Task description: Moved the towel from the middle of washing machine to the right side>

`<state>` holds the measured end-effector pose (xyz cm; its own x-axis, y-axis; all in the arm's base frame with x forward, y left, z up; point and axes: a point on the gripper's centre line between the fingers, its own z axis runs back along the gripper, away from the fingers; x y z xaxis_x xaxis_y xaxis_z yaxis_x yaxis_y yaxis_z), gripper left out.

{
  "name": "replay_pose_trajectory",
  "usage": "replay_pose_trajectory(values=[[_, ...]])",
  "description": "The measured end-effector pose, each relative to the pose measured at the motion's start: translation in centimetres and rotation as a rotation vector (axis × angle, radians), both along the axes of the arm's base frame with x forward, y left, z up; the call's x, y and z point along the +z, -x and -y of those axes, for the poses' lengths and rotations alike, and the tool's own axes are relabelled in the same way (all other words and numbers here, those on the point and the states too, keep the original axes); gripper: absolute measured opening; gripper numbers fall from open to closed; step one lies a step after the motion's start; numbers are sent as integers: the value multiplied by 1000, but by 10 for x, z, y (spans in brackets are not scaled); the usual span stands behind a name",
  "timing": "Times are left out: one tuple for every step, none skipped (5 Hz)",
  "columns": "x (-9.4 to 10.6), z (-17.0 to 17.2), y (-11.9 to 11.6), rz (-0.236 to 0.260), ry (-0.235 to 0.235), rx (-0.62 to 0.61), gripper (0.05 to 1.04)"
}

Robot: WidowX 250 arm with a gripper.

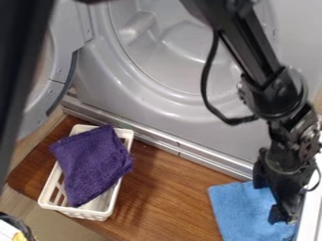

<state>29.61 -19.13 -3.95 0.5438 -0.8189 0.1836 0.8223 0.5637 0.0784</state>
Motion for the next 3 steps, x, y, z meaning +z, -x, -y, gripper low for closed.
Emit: replay_pose_trajectory(values=[[20,-2,3,35,-10,-6,1000],[32,-6,6,48,-10,4,1000],[56,-11,9,90,-4,4,1000]])
